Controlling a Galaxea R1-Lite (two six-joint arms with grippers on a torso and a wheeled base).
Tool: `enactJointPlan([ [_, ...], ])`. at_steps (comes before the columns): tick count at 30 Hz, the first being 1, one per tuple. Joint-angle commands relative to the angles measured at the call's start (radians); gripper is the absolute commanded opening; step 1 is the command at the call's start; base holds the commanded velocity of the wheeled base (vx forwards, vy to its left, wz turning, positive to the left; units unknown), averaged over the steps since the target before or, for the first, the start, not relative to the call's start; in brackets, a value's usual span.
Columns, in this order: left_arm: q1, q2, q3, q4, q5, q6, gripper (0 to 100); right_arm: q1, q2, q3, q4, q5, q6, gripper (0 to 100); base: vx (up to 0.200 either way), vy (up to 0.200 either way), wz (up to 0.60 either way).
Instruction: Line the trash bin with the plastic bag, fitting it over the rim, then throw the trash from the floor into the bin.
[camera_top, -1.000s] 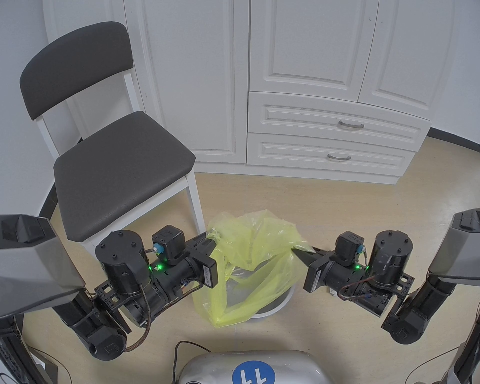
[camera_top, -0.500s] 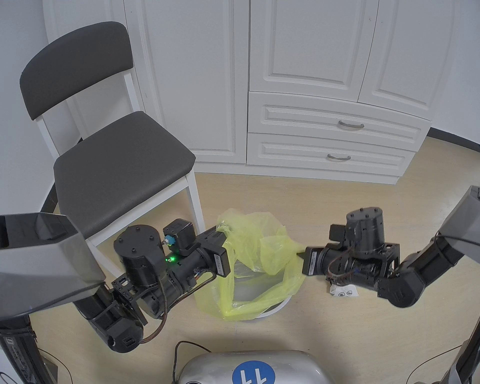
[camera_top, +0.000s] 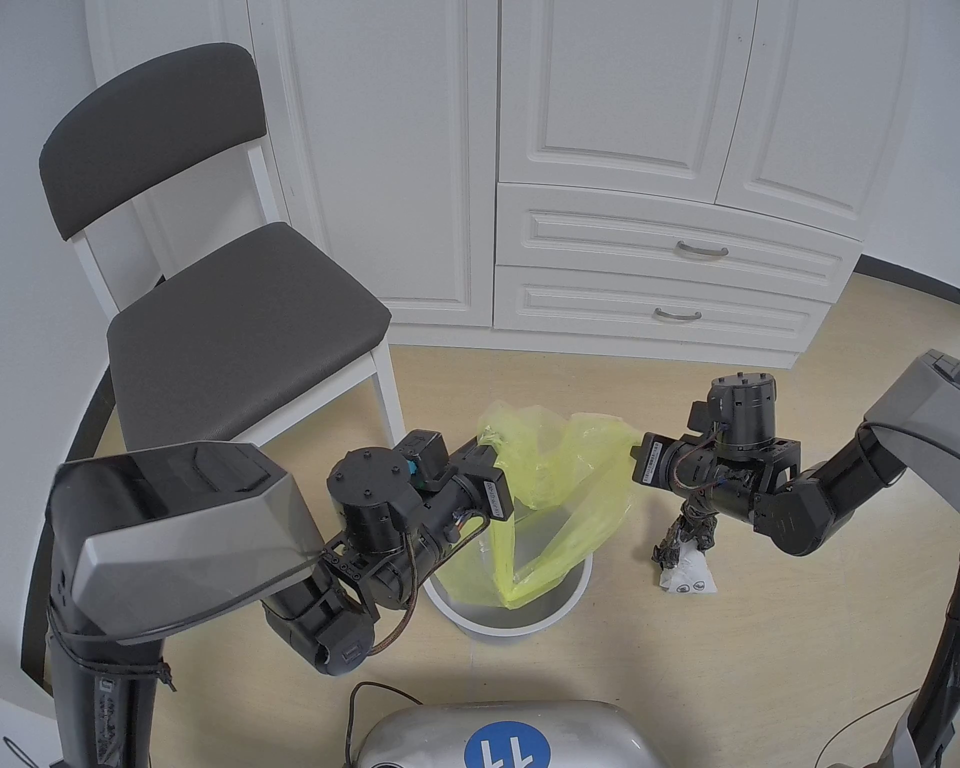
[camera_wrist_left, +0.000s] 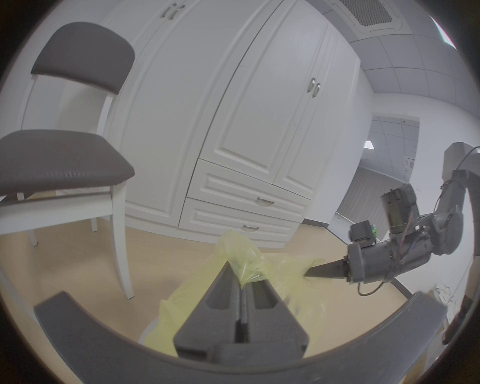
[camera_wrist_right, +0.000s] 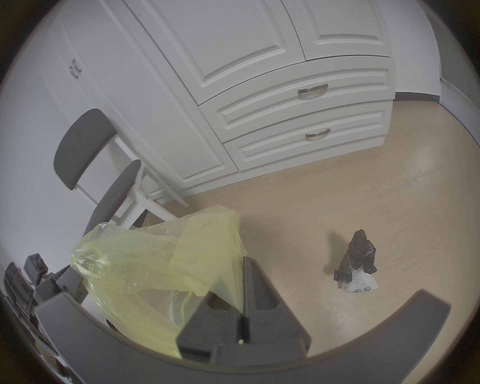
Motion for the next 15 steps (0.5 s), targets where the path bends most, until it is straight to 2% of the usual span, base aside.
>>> enactJointPlan([
  [1, 0.044, 0.103, -0.050, 0.000, 0.012, -0.009, 0, -0.013, 0.092, -0.037, -0.033, -0.002, 0.029, 0, 0.000, 0.000, 0.00],
  [4, 0.050, 0.103, -0.030, -0.001, 0.012, -0.011, 0, -0.013, 0.102, -0.024, -0.079, 0.003, 0.030, 0, 0.000, 0.000, 0.00],
  [9, 0.031, 0.003, 0.148, -0.001, 0.012, -0.006, 0, 0.009, 0.016, 0.045, -0.074, 0.007, 0.014, 0, 0.000, 0.000, 0.00],
  [10, 0.030, -0.046, 0.206, -0.001, 0.003, -0.003, 0, 0.030, -0.016, 0.072, -0.062, 0.007, 0.004, 0, 0.000, 0.000, 0.00],
  [15, 0.030, -0.167, 0.329, 0.009, -0.036, 0.046, 0, 0.095, -0.106, 0.124, 0.053, 0.007, -0.052, 0, 0.000, 0.000, 0.00],
])
